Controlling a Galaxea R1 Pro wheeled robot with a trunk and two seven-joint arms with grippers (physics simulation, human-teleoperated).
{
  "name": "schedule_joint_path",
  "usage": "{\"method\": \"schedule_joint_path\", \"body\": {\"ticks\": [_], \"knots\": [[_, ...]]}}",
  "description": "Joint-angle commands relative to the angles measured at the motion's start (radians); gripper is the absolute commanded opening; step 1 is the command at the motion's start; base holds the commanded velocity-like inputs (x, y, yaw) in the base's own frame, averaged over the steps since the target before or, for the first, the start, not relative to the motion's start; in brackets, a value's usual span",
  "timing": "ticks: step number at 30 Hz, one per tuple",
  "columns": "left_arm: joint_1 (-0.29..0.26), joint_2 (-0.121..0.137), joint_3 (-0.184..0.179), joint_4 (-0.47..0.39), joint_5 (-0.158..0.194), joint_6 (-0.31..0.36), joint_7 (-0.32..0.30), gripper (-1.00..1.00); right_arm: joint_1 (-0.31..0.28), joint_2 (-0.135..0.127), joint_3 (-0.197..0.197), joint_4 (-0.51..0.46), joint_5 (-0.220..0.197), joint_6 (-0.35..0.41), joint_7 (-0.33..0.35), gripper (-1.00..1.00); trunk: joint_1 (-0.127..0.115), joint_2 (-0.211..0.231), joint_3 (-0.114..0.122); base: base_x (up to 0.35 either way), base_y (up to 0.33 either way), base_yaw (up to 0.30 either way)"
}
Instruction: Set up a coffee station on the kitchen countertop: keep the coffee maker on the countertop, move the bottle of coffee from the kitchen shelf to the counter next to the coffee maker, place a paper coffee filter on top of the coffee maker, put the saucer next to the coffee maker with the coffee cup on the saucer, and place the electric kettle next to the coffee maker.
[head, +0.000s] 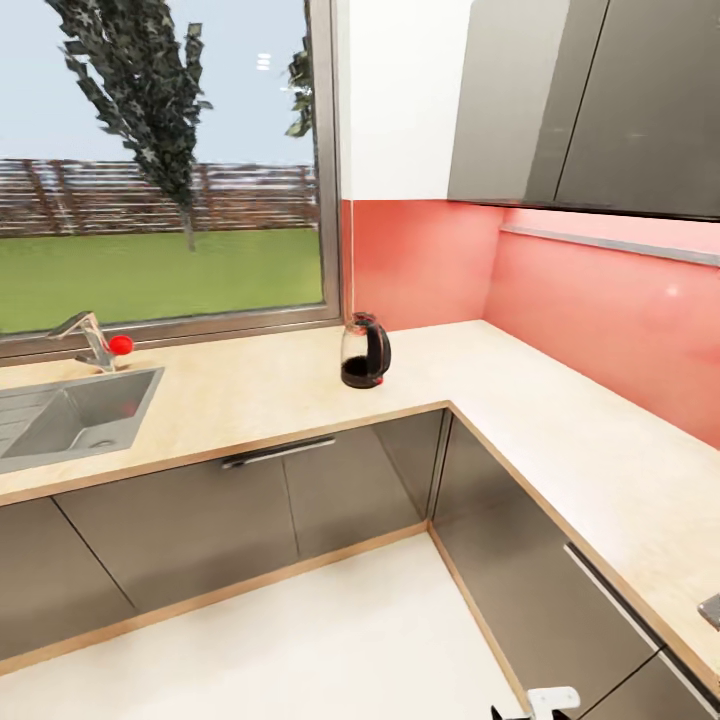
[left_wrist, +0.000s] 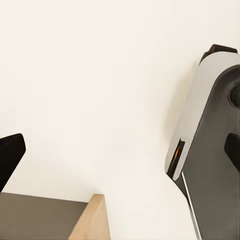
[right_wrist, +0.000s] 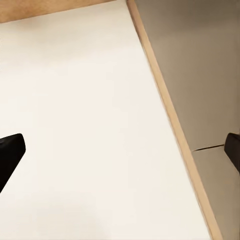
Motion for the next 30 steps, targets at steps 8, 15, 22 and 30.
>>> {"method": "schedule_joint_path", "body": {"ticks": [8,15,22,30], "knots": [[0.000,0.001,0.001,0.000,0.007,-0.003,0.000,1.00,-0.001,0.005,-0.009,0.000,0.028,-0.003,0.010,1.00,0.000,-0.001,-0.001,0.002,-0.007,0.000],[-0.001,-0.004,-0.003,-0.001,0.002,-0.003,-0.003,1.00,-0.003,0.057,0.000,-0.054,0.086,-0.003,0.012,1.00,0.000,-0.001,-0.001,0.000,0.000,0.000],[-0.001,-0.006,-0.003,-0.002,0.005,-0.007,-0.003,1.00,-0.005,0.193,0.046,-0.326,0.154,0.000,0.035,1.00,0.000,-0.001,-0.001,0.000,0.000,0.000],[0.000,-0.009,-0.003,-0.002,0.006,-0.011,-0.005,1.00,-0.014,0.247,0.195,-0.625,0.153,0.061,0.061,1.00,0.000,-0.001,-0.001,0.000,0.000,0.000]]}}
